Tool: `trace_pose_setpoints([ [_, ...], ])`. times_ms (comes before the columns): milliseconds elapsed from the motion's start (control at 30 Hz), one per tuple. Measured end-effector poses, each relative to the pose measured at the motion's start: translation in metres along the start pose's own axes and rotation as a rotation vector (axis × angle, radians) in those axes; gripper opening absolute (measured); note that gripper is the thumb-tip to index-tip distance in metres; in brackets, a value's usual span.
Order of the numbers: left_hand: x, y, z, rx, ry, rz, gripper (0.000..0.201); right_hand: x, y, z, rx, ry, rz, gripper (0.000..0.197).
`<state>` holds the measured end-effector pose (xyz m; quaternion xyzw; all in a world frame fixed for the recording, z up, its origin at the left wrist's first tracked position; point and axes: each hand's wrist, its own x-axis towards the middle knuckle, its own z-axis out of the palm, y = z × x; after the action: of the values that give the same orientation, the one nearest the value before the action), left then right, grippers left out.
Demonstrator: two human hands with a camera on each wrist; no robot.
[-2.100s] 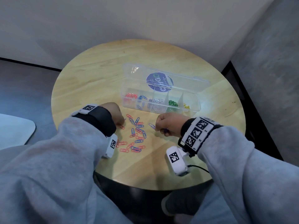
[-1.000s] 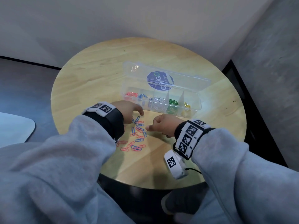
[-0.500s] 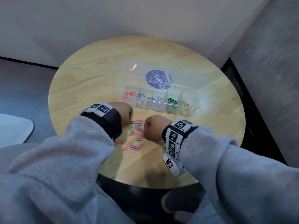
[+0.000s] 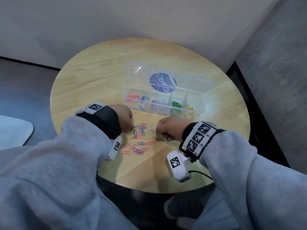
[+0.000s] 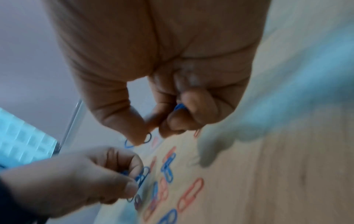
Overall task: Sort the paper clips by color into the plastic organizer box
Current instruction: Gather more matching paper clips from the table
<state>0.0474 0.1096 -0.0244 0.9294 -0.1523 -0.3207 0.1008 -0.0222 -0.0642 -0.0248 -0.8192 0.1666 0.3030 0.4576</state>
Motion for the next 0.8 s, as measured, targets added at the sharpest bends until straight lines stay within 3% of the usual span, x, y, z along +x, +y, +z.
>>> trace_pose_setpoints([
  [233, -0.01, -0.012, -0.021, -0.593, -0.088, 0.064, 0.028, 0.001, 0.008, -0.011, 0.486, -0.081, 0.033, 0.03],
  [500, -0.016, -0.013, -0.027, -0.959, -0.07, 0.113, 0.035, 0.002, 0.012, -0.009, 0.578, -0.071, 0.097, 0.027],
  [633, -0.019, -0.012, -0.03, -1.11, -0.053, 0.024, 0.026, 0.004, 0.004, -0.004, 0.462, -0.044, 0.075, 0.021],
  [800, -0.02, -0.012, -0.03, -1.132, -0.059, -0.079, 0.025, 0.004, -0.007, 0.004, -0.086, 0.116, -0.045, 0.016],
])
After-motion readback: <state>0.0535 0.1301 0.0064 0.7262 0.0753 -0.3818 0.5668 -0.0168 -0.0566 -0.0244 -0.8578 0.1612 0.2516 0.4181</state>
